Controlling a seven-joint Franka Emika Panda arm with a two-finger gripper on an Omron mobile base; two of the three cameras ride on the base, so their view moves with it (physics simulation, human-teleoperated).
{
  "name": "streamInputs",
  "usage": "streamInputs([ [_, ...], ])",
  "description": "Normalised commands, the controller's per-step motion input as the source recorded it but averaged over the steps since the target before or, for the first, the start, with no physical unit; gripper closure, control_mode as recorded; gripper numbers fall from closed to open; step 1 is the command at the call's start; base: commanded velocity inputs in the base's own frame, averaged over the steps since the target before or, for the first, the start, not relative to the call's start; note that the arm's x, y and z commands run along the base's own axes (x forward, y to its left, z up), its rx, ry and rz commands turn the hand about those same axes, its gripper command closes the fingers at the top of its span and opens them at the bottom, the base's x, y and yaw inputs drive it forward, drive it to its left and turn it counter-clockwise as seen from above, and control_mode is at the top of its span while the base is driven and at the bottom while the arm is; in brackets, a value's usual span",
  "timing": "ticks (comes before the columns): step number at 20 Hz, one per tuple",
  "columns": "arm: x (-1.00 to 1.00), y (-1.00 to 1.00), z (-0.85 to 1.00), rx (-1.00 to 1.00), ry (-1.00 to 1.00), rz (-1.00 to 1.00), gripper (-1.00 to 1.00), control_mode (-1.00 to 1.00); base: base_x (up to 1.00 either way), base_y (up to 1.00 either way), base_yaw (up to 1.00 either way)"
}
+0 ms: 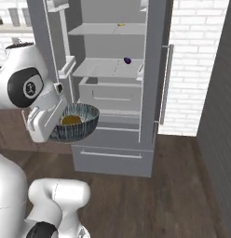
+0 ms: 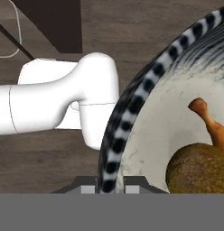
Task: Pick the chicken drumstick and avocado from their plates and place them in the bowl. Then put the bowl in the fridge.
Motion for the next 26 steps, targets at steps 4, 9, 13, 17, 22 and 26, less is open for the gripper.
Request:
streamInputs([
  [4, 0.0, 0.0, 0.0, 0.0, 0.0, 0.0, 1.0, 1.0, 0.87, 0.29, -0.1],
  [9, 0.0, 0.0, 0.0, 0.0, 0.0, 0.0, 1.0, 1.0, 0.85, 0.02, 0.0],
  [13, 0.0, 0.0, 0.0, 0.0, 0.0, 0.0, 1.0, 1.0, 0.65, -0.08, 0.07],
  [17, 0.0, 0.0, 0.0, 0.0, 0.0, 0.0, 1.0, 1.0, 0.88, 0.0, 0.08],
  [22, 0.0, 0.0, 0.0, 0.0, 0.0, 0.0, 1.0, 1.0, 0.84, -0.08, 0.08],
  [26, 0.0, 0.0, 0.0, 0.0, 0.0, 0.0, 1.0, 1.0, 0.88, 0.0, 0.03],
])
